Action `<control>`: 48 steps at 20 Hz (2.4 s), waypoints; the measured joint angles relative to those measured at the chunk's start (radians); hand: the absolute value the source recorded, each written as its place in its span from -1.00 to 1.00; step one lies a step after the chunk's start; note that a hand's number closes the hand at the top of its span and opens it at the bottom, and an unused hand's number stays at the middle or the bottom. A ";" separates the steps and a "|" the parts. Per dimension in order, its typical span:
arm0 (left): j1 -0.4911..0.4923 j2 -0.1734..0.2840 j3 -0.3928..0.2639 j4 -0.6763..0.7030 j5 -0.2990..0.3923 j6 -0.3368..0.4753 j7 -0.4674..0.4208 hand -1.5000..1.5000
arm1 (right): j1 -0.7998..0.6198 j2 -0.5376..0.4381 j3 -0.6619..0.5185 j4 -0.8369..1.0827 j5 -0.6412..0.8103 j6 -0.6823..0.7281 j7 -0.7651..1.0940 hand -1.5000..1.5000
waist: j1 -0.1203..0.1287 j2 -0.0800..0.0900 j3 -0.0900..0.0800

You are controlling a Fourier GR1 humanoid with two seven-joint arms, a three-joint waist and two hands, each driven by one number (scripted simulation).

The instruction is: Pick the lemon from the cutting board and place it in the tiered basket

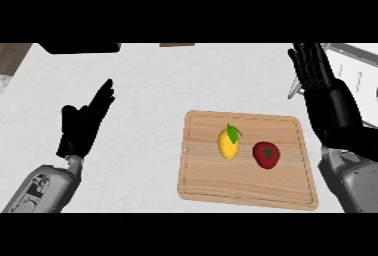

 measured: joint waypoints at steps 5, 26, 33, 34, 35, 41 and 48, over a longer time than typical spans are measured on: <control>0.024 0.052 0.040 0.017 -0.066 0.035 -0.057 0.00 | 0.110 0.093 -0.036 0.024 0.014 -0.149 0.019 1.00 | 0.011 -0.014 -0.016; 0.114 0.106 0.102 0.010 -0.109 0.061 -0.155 0.00 | 0.587 0.029 0.154 -0.076 0.564 -0.530 0.673 -1.00 | 0.029 -0.014 -0.034; 0.091 0.094 0.093 0.008 -0.118 0.055 -0.139 0.00 | 0.389 -0.062 0.160 -0.183 0.678 -0.274 1.102 -1.00 | 0.044 -0.015 -0.031; 0.085 0.092 0.093 0.011 -0.120 0.055 -0.135 0.00 | 0.357 -0.057 0.161 -0.187 0.691 -0.244 1.142 -1.00 | 0.043 -0.015 -0.031; 0.080 0.088 0.093 0.018 -0.121 0.056 -0.134 0.00 | 0.329 -0.050 0.165 -0.194 0.700 -0.217 1.177 -1.00 | 0.041 -0.015 -0.030; 0.093 0.086 0.101 0.019 -0.122 0.045 -0.145 0.00 | 0.199 0.031 0.154 -0.133 0.703 -0.115 1.282 -1.00 | 0.041 -0.016 -0.027; 0.110 0.082 0.112 0.013 -0.126 0.041 -0.155 0.00 | 0.103 0.124 0.124 0.013 0.711 -0.033 1.302 -1.00 | 0.038 -0.017 -0.026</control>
